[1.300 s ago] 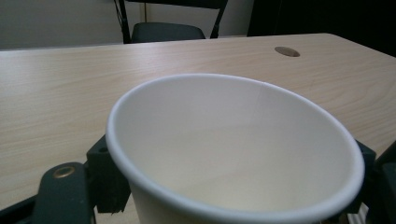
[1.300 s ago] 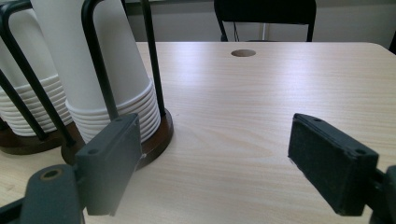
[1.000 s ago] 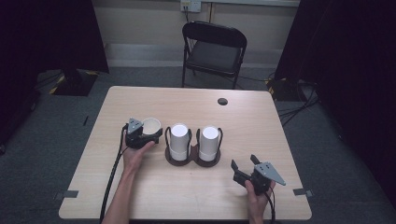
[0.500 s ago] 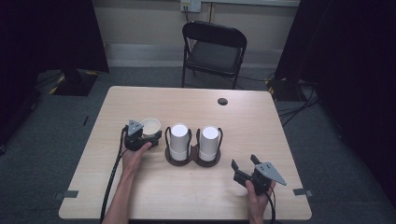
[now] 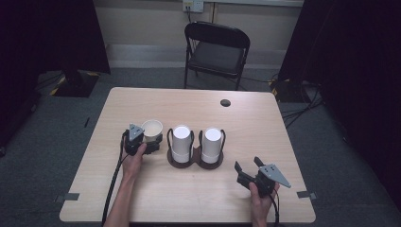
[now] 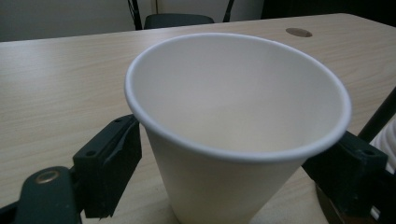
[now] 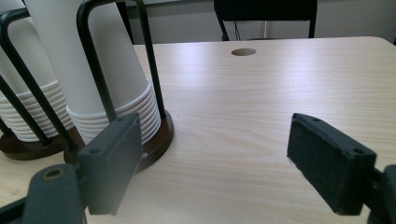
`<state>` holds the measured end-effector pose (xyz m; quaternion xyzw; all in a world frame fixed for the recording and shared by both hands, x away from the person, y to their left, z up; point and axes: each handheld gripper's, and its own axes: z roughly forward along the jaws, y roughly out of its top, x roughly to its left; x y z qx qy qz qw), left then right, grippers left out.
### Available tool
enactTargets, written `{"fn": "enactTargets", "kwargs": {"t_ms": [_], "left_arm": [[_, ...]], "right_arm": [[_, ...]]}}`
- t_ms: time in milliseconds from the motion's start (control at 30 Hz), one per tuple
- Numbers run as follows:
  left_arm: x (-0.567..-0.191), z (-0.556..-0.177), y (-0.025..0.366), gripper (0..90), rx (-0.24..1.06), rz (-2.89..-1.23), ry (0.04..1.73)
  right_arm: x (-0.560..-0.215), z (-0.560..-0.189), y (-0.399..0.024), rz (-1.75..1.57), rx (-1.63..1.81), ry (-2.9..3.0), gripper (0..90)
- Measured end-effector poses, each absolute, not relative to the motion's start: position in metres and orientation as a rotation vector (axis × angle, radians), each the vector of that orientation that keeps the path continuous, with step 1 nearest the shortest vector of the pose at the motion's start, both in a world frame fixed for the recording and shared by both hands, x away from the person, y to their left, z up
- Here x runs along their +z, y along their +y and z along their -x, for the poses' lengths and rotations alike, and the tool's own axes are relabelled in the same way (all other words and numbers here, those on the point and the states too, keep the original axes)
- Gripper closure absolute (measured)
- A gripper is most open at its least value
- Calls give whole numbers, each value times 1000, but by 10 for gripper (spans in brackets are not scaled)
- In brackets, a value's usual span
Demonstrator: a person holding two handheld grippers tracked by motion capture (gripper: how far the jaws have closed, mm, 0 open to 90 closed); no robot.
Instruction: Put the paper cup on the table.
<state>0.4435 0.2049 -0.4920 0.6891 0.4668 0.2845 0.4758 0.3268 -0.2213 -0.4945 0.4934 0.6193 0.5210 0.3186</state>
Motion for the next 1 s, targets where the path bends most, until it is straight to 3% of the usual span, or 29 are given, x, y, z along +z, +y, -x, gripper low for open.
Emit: {"fn": "enactTargets", "kwargs": {"t_ms": [1000], "left_arm": [[-482, -390, 204, 155, 738, -1630, 1124]], "right_arm": [[-495, -327, -221, -1293, 1362, 1621, 174]]}}
